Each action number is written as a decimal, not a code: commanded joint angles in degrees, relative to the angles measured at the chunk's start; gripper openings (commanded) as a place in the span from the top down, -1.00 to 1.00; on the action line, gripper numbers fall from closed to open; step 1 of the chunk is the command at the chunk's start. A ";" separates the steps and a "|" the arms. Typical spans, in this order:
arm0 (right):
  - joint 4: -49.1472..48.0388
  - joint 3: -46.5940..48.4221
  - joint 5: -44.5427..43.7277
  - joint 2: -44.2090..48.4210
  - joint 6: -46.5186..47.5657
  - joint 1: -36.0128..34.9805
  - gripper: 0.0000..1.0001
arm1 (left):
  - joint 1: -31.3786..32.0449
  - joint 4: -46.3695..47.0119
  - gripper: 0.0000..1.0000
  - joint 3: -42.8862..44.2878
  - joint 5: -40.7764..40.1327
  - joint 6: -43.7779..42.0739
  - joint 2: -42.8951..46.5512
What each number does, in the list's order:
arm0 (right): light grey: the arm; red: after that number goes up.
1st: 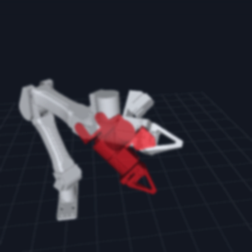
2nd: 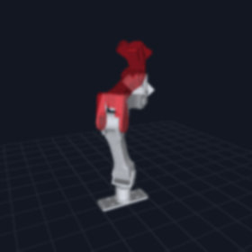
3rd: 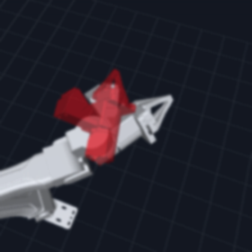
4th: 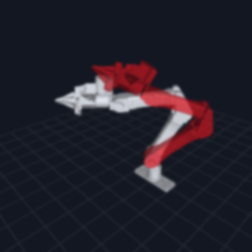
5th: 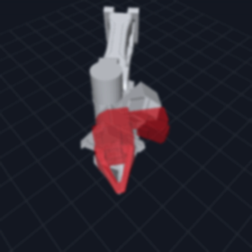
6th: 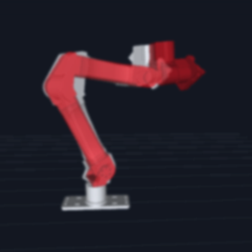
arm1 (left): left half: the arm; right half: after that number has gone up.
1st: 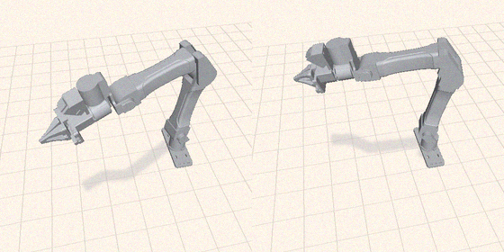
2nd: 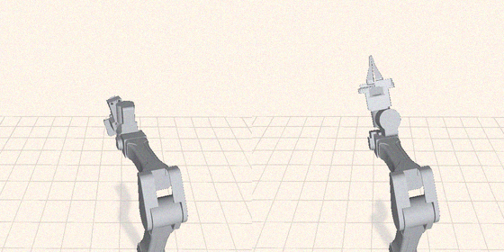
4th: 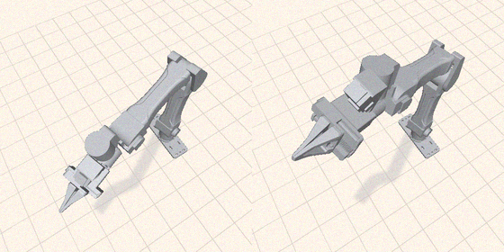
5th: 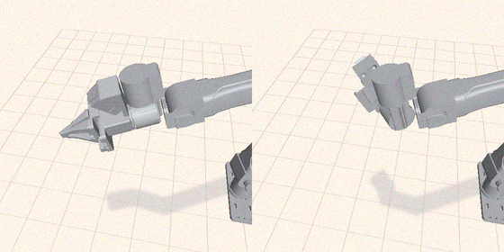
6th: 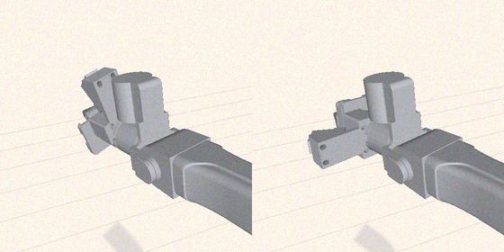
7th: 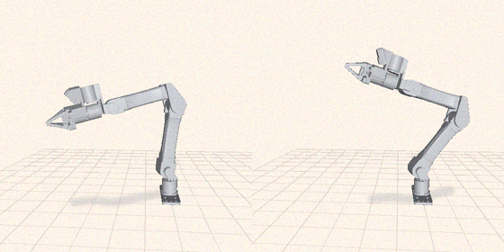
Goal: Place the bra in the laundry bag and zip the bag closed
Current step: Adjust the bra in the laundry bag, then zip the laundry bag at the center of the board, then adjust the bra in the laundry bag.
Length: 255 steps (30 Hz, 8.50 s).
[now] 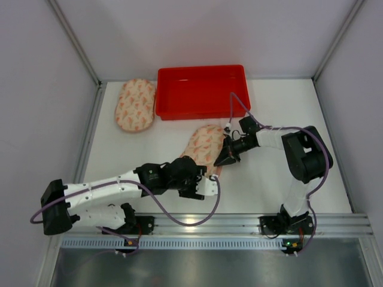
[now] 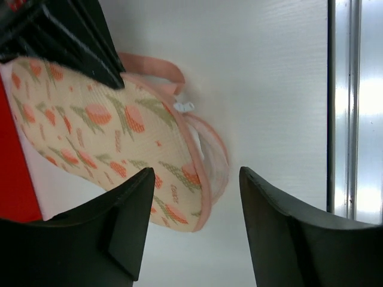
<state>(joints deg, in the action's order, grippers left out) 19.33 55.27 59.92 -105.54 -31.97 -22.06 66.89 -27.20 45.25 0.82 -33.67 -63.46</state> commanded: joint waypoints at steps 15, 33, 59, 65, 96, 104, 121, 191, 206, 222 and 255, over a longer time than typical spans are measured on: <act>-7.19 -1.03 5.38 -1.25 -8.28 -0.35 1.00 | 10.54 19.19 0.22 -3.05 -8.02 -29.50 -5.19; -9.49 -4.11 0.99 3.49 -16.28 -1.67 1.00 | 10.36 56.12 -0.15 -29.43 -14.27 -42.26 1.05; -13.71 -4.90 2.22 3.76 -22.61 -3.78 1.00 | 10.36 65.52 -0.15 -34.88 -13.30 -50.70 -4.21; -14.15 -4.90 2.13 3.50 -22.79 -4.39 1.00 | 10.27 73.50 -0.14 -35.50 -16.19 -53.95 -9.31; -10.90 -3.15 1.60 2.88 -18.75 -4.57 1.00 | 10.27 61.50 1.00 -33.74 -15.07 -55.10 -0.70; -9.06 -2.88 0.73 3.76 -16.56 -4.48 1.00 | 10.36 56.21 1.00 -33.04 -13.65 -53.87 2.11; 2.02 4.67 -2.79 -0.54 -4.34 -1.49 1.00 | 13.25 13.24 1.00 -23.91 1.99 -41.31 14.60; 2.99 3.71 -3.15 -1.16 -1.43 -1.14 1.00 | -5.90 -2.42 1.00 11.26 16.59 -7.21 -14.32; -7.46 -1.83 2.65 1.12 -11.45 -1.14 1.00 | -5.72 -3.74 -0.64 5.11 -7.49 9.49 -1.41; -10.55 -2.71 6.44 0.07 -15.68 -1.05 1.00 | 1.66 9.44 -0.97 -7.55 -15.93 -1.40 1.60; -13.79 -4.46 7.84 1.74 -17.86 -3.42 1.00 | 1.31 45.47 -0.97 -10.19 -33.60 -8.43 -16.86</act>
<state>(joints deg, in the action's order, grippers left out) 8.10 51.96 64.88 -106.67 -48.47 -23.88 68.40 5.56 34.06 -29.67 -42.04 -78.06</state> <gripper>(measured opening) 0.018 0.985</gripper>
